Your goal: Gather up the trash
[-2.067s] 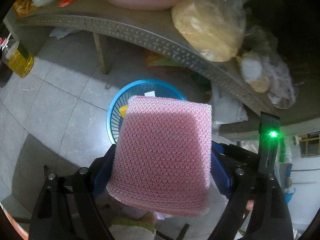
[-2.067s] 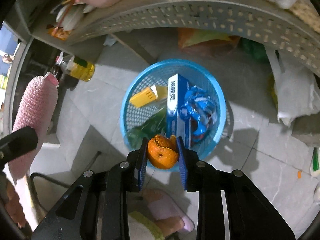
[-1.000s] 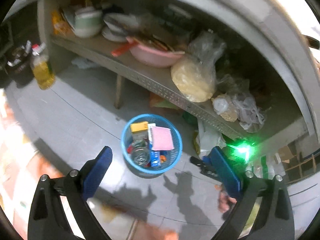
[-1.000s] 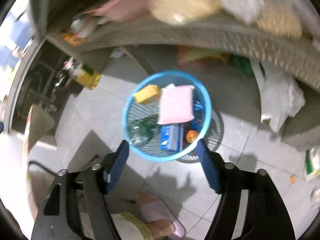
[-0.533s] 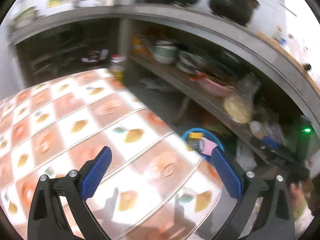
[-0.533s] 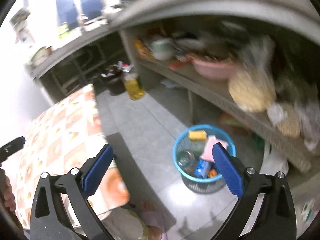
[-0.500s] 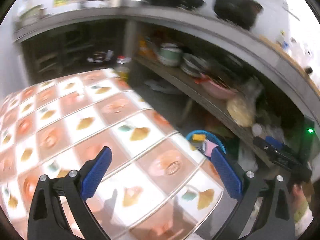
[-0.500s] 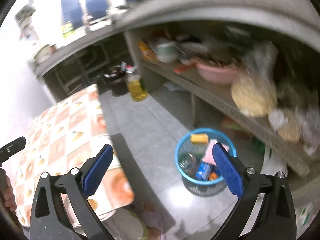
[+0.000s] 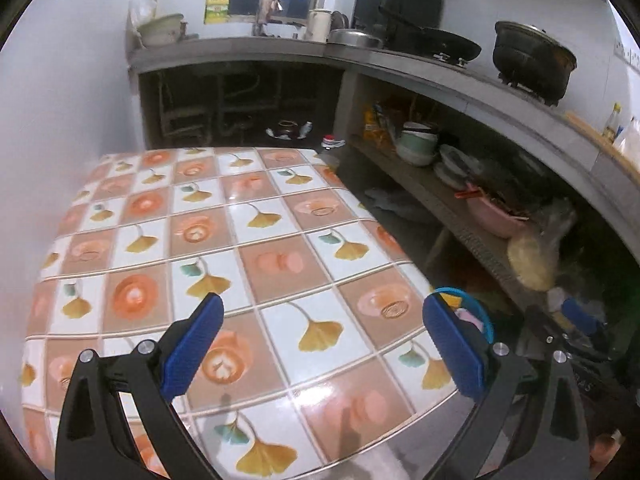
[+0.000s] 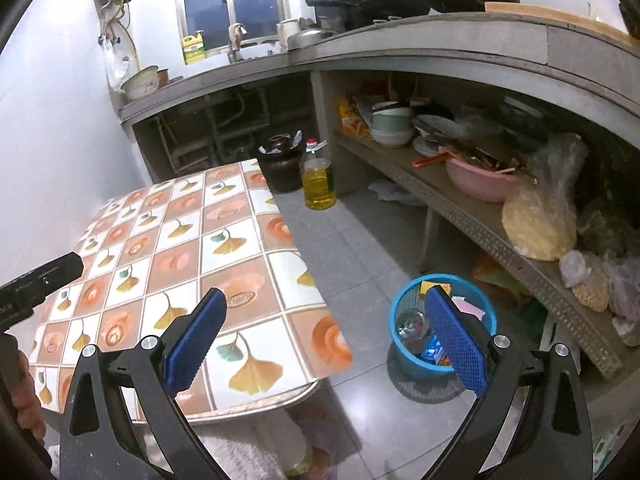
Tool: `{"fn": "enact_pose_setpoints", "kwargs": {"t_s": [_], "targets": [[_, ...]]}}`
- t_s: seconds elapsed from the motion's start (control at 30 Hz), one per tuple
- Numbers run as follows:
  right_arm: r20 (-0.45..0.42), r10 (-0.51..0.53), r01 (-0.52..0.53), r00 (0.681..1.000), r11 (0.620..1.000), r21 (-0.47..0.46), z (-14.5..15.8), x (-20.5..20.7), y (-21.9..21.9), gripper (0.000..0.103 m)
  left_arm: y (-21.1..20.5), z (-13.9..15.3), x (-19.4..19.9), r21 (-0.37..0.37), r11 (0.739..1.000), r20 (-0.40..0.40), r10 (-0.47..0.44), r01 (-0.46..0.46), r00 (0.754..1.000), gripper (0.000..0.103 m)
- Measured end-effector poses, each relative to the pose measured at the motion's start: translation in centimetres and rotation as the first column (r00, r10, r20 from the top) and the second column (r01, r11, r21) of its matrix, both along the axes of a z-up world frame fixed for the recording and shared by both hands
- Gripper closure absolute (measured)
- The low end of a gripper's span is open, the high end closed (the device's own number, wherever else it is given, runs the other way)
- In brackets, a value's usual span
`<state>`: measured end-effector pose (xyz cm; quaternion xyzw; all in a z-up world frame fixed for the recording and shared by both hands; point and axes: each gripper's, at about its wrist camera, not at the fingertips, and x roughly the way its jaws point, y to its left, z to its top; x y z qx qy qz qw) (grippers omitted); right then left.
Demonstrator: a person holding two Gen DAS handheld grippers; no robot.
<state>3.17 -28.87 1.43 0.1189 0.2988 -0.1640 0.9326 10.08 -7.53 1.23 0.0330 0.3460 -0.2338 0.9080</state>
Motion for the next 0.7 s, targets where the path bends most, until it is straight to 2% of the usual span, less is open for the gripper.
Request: {"fn": "enact_pose_setpoints", "kwargs": {"t_s": [0.13, 0.27, 0.37, 0.47, 0.53, 0.7], "targets": [[0.022, 0.02, -0.02, 1.0, 0.999, -0.028, 0.7, -0.7, 1.5, 0.008, 0.1, 0.5, -1.3, 0.025, 0.999, 0.05, 0.041, -0.042, 0.998, 0.005], [0.043, 0.045, -0.043, 0.998, 0.998, -0.045, 1.9, -1.0, 2.4, 0.008, 0.9, 1.5, -1.3, 0.0, 0.995, 0.056, 0.1, -0.1, 0.993, 0.005], [0.068, 0.059, -0.054, 0.996, 0.996, -0.074, 2.9, -1.3, 3.1, 0.008, 1.9, 2.4, -1.0, -0.01, 0.987, 0.051, 0.162, -0.161, 0.986, 0.005], [0.071, 0.083, -0.076, 0.994, 0.992, -0.097, 3.6, -1.4, 3.7, 0.008, 2.8, 3.0, -1.3, 0.004, 0.975, 0.083, 0.223, -0.224, 0.971, 0.005], [0.071, 0.095, -0.087, 0.993, 0.991, -0.104, 3.9, -1.6, 4.0, 0.008, 3.2, 3.0, -1.7, 0.023, 0.966, 0.097, 0.256, -0.259, 0.962, 0.005], [0.062, 0.112, -0.107, 0.992, 0.991, -0.083, 3.7, -1.7, 4.2, 0.008, 3.9, 2.1, -2.7, 0.043, 0.952, 0.069, 0.299, -0.303, 0.952, 0.005]]}}
